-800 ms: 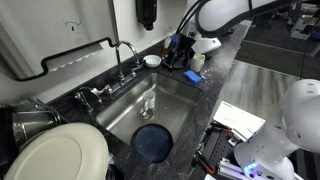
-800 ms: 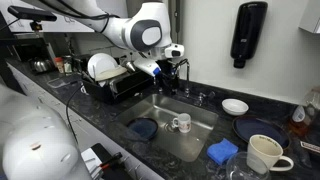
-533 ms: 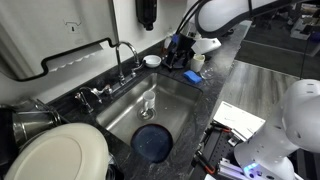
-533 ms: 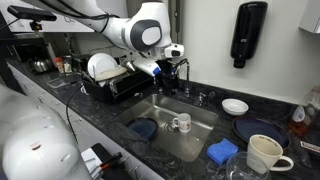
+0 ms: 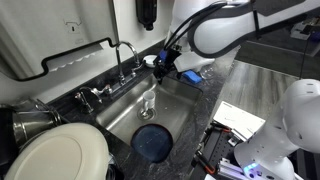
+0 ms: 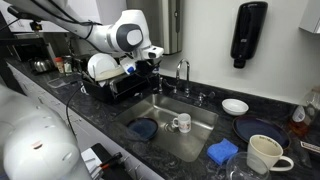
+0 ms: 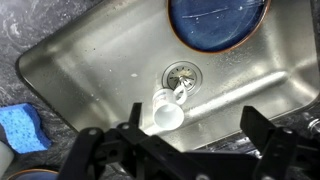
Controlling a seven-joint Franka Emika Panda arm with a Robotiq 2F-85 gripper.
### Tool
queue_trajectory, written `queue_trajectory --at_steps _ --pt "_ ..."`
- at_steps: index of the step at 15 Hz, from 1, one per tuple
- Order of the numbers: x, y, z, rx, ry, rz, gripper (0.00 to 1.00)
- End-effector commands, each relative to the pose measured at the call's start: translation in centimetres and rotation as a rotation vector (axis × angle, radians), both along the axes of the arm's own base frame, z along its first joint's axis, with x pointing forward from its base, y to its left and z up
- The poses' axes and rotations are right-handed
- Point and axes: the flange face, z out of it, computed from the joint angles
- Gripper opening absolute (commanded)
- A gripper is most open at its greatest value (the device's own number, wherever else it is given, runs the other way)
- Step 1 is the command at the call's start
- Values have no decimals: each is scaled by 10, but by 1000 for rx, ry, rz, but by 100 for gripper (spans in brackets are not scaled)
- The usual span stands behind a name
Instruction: Remove the cup from the sink
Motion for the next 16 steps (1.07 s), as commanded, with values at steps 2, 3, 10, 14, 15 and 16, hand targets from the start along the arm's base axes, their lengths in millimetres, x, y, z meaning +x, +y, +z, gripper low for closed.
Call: queue_trajectory --at_steps 2,3,10,14,15,16 --pt "-4 23 -21 -51 -86 -220 100" --pt "-3 27 -28 -56 -110 -264 100" --pt "11 47 -90 -91 -262 -357 100" --pt "28 53 -116 -114 -279 -370 100" --pt "11 50 -103 -136 -293 -373 100" --pt "14 51 -108 -134 -287 -375 100"
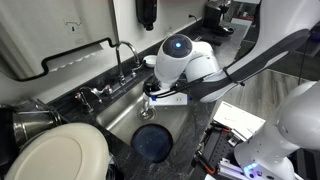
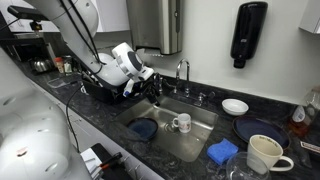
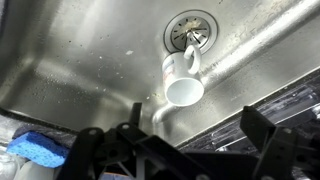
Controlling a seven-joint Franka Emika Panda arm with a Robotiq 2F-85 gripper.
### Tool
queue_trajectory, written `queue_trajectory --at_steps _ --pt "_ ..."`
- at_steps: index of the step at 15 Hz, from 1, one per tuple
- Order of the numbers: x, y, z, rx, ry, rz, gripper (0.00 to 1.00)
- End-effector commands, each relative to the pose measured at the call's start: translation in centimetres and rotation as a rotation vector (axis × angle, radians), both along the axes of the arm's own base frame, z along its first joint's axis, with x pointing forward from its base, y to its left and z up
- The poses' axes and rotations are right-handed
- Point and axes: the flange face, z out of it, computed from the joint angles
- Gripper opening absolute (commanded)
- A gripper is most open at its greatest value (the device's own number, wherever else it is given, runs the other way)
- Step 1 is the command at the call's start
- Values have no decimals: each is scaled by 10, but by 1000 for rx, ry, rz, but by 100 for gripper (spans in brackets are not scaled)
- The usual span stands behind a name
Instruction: Remove the cup from the sink
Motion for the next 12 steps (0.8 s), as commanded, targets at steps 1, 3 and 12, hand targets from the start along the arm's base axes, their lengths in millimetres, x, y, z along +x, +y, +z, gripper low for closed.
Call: queue_trajectory --at_steps 1,3,12 --pt "3 0 -3 5 7 0 100" --pt "8 1 -5 12 12 -1 100" --pt "44 -18 -40 10 85 -48 100"
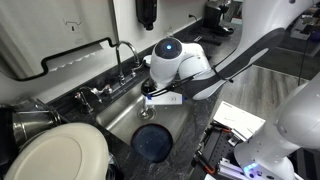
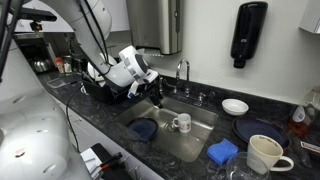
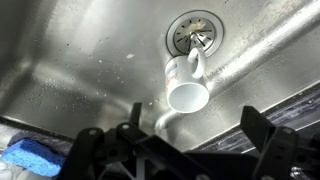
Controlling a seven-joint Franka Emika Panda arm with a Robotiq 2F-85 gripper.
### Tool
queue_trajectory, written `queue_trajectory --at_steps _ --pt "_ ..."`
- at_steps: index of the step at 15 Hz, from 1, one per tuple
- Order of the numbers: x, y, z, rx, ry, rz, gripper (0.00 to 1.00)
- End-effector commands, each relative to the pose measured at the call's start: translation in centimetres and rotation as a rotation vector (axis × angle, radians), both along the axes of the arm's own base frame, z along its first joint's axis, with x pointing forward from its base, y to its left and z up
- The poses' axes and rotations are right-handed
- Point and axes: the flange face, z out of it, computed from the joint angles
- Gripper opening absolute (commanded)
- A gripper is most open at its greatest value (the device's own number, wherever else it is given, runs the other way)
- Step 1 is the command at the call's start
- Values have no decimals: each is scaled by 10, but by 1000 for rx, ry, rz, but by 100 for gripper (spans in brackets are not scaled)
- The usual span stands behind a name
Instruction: Remove the cup from the sink
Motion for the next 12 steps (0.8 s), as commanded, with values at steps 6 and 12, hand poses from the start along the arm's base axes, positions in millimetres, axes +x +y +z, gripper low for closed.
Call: queue_trajectory --at_steps 6,12 --pt "52 -13 -54 43 98 -39 100" --pt "64 3 -83 -18 -1 -112 100"
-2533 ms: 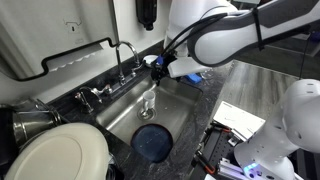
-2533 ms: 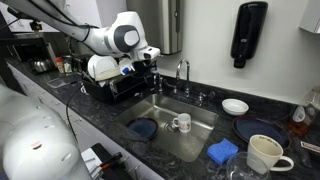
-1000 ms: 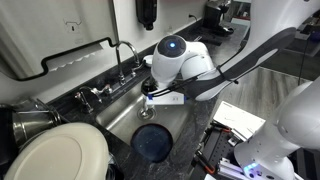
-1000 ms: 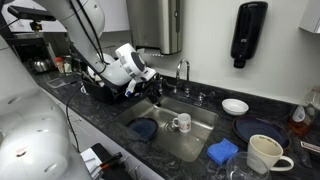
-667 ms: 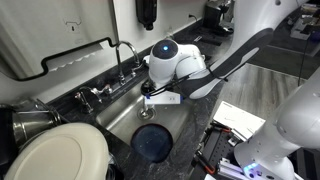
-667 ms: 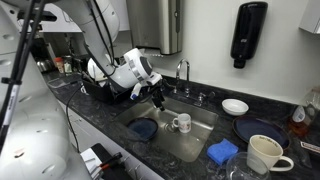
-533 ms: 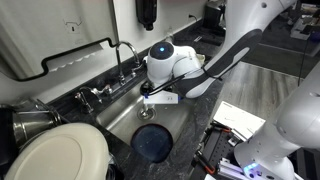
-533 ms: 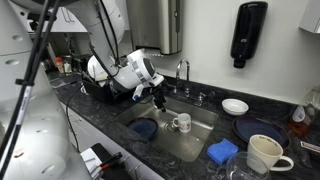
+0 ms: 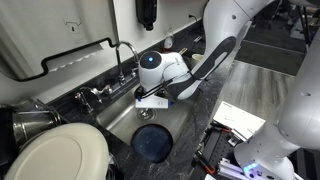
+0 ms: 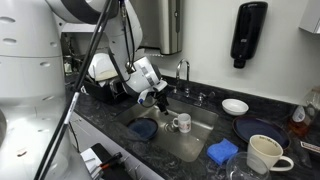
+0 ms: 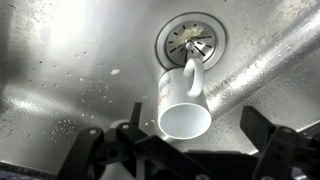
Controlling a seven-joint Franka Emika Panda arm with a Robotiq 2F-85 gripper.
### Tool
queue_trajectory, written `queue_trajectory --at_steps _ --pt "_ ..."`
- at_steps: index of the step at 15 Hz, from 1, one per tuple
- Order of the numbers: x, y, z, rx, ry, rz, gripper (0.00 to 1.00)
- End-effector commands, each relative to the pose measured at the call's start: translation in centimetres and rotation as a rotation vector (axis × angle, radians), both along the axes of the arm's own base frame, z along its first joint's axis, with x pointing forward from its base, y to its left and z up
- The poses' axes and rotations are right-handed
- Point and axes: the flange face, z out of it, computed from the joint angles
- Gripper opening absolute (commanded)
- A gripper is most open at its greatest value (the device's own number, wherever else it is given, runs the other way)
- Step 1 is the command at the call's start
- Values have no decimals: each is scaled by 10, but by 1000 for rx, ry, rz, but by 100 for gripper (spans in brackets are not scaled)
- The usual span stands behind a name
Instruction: Remove the cup from the sink
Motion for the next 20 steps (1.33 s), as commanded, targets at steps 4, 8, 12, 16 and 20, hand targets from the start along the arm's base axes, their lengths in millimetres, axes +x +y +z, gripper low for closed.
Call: queue_trajectory --at_steps 4,8,12,16,20 --pt "18 12 -54 -90 -58 -118 100" --pt "32 16 -85 -78 -57 -132 100" --pt "47 22 -96 -71 -106 -121 100" --pt "60 21 -103 -100 -130 -169 100" --pt "66 12 -114 -130 -103 -202 100"
